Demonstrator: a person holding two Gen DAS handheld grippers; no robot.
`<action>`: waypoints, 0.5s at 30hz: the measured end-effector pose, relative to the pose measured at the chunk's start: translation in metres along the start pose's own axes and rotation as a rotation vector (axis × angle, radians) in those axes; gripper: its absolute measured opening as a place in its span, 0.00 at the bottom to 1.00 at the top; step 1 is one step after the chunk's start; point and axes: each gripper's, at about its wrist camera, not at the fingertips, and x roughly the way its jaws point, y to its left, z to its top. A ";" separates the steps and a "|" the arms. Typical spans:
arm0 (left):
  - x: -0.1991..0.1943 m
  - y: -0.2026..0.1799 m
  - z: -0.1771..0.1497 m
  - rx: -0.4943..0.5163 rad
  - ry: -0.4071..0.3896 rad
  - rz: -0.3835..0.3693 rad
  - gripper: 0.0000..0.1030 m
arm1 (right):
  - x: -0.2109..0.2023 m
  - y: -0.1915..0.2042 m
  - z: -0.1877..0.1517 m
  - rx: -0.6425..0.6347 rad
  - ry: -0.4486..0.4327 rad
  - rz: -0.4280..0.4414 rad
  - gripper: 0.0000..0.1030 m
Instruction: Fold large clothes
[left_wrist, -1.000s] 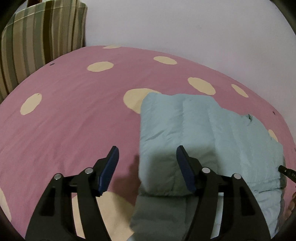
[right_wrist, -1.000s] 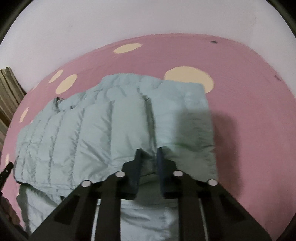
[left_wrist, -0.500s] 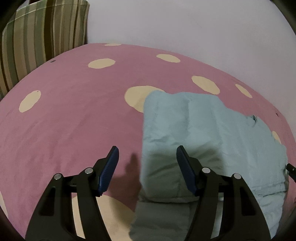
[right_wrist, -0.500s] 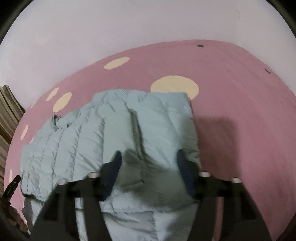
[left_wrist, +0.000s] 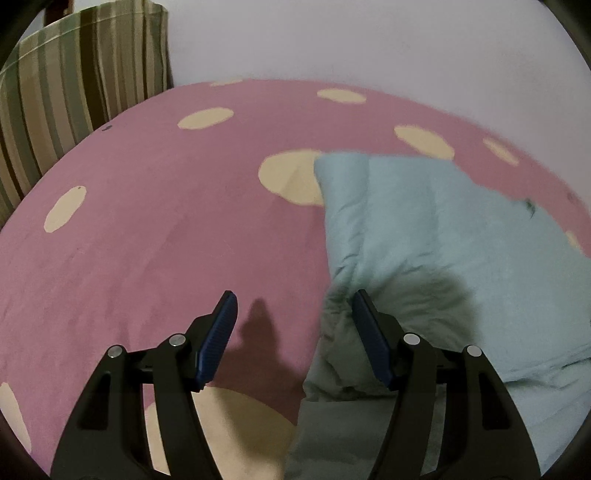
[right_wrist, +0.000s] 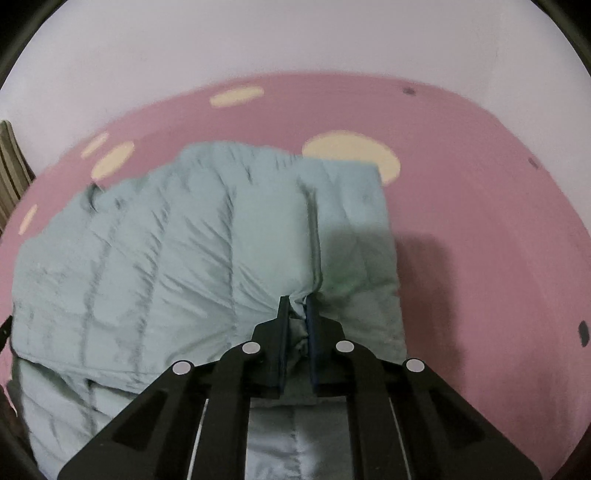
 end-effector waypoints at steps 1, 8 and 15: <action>0.006 -0.004 -0.002 0.020 0.014 0.011 0.64 | 0.006 0.000 -0.002 -0.008 0.009 -0.005 0.09; 0.010 -0.008 -0.002 0.045 0.019 0.029 0.64 | 0.013 0.004 -0.004 -0.041 -0.002 -0.038 0.09; -0.033 -0.007 0.008 0.000 -0.069 0.021 0.64 | -0.028 0.002 0.006 -0.016 -0.074 -0.040 0.18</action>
